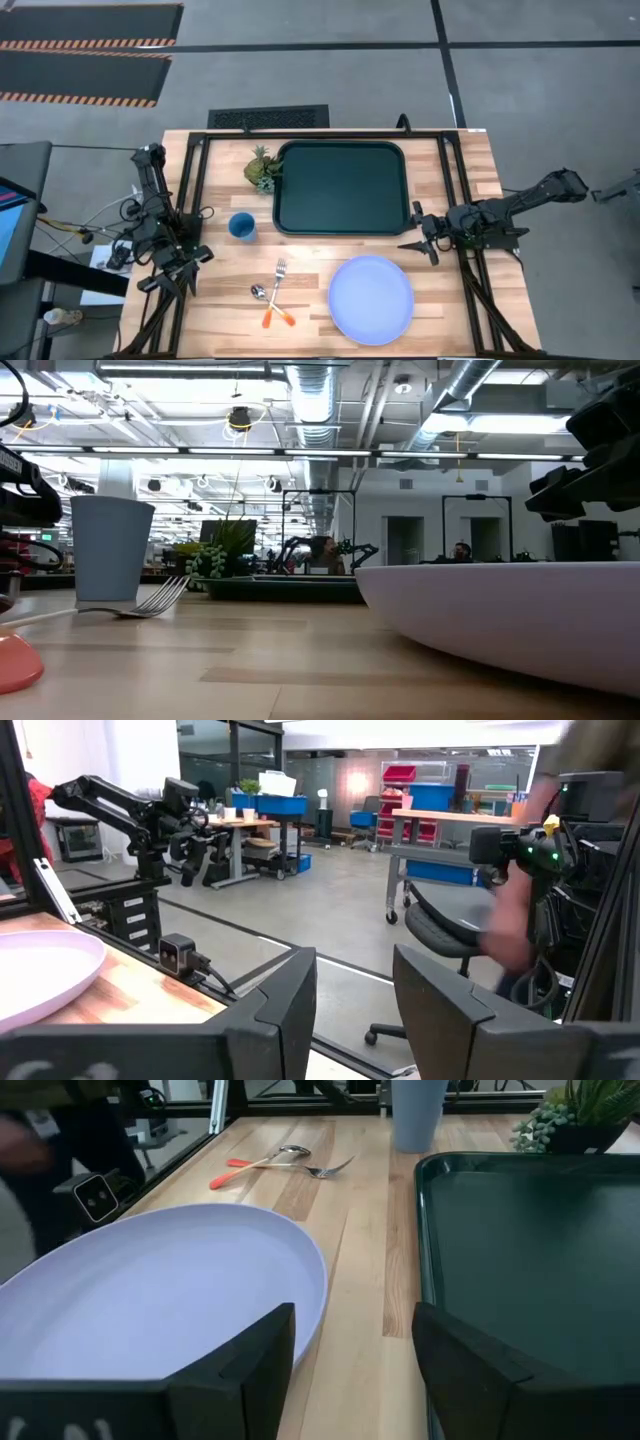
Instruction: Pick and place plate/cup/fork/spoon on tray
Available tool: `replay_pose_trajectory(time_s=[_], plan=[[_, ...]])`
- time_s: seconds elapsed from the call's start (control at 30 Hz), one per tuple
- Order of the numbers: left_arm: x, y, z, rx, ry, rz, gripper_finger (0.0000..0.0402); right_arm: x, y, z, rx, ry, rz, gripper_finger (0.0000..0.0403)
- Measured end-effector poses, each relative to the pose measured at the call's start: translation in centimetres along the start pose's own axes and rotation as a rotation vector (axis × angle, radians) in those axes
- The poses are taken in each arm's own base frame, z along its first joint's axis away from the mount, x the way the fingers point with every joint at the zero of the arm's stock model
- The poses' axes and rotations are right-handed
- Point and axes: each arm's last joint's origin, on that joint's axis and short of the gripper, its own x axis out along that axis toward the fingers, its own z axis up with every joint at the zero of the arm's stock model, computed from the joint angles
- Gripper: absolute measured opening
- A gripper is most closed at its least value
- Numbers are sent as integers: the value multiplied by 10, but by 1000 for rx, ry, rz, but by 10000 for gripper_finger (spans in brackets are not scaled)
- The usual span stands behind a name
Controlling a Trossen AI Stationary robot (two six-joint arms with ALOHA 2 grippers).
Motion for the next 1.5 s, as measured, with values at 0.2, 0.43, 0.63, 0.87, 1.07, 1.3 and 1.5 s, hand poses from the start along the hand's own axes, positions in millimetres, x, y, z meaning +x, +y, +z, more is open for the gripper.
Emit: replay_pose_trajectory(time_s=[0.2,0.43,0.63,0.87,1.07,1.3,1.5], plan=[[0,0,0,1,0,0,124,0,0,0,0,0,0,227],[-1,2,13,-131,-136,66,124,0,0,0,0,0,0,227],[-13,13,42,-532,-543,353,124,0,0,0,0,0,0,227],[-31,25,49,-897,-854,810,124,0,-1,0,-49,-1,-9,227],[-32,28,40,-952,-873,1049,124,0,-3,0,-102,-3,-36,227],[-33,28,38,-921,-854,1129,124,0,-3,1,-105,-5,-33,227],[-35,29,37,-951,-894,1221,124,-1,-6,16,330,-179,-61,227]])
